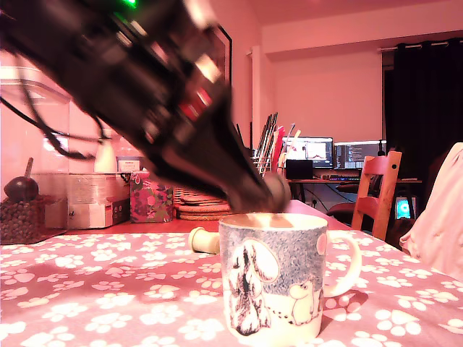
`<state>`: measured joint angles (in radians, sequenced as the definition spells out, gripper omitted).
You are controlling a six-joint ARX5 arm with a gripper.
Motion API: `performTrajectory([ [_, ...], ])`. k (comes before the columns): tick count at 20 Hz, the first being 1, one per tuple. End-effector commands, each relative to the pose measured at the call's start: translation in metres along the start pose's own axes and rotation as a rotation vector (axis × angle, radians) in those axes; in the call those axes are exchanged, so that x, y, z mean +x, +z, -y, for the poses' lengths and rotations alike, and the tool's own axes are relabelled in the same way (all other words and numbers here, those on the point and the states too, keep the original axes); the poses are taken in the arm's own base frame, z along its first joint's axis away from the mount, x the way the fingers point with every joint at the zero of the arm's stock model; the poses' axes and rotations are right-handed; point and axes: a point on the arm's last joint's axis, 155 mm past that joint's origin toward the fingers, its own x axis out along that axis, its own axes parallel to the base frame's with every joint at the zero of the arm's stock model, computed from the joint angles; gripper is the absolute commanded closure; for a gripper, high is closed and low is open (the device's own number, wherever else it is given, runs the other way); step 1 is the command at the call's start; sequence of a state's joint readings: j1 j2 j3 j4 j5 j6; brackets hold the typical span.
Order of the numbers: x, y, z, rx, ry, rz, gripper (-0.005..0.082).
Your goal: Pick up the coffee capsules on the table and drop them inside the coffee cup
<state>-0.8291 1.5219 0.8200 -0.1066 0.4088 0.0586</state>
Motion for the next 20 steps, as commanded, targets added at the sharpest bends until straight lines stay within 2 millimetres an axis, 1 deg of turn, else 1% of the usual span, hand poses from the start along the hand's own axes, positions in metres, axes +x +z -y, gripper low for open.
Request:
performTrajectory([
  [1, 0.0055, 0.0004, 0.0014, 0.002, -0.007, -0.018, 0.078],
  [6, 0.0082, -0.0052, 0.0019, -0.009, -0.011, -0.048, 0.078],
  [12, 0.0082, -0.0028, 0.0018, -0.007, -0.011, -0.039, 0.078],
  [13, 0.0082, -0.0028, 0.0017, -0.007, -0.011, -0.038, 0.0777],
  [14, 0.0082, -0.0028, 0.0017, -0.007, -0.011, -0.039, 0.0755],
  [15, 0.0082, -0.0031, 0.0017, -0.008, -0.011, -0.04, 0.0683],
  [17, 0.0082, -0.003, 0.0017, -0.014, -0.011, -0.04, 0.0462],
  [18, 0.0082, -0.0031, 0.0017, -0.014, -0.011, -0.04, 0.0379],
  [19, 0.0082, -0.0034, 0.0017, -0.015, -0.01, -0.041, 0.0345],
  [20, 0.0082, -0.0034, 0.0018, -0.015, -0.011, -0.041, 0.0344],
])
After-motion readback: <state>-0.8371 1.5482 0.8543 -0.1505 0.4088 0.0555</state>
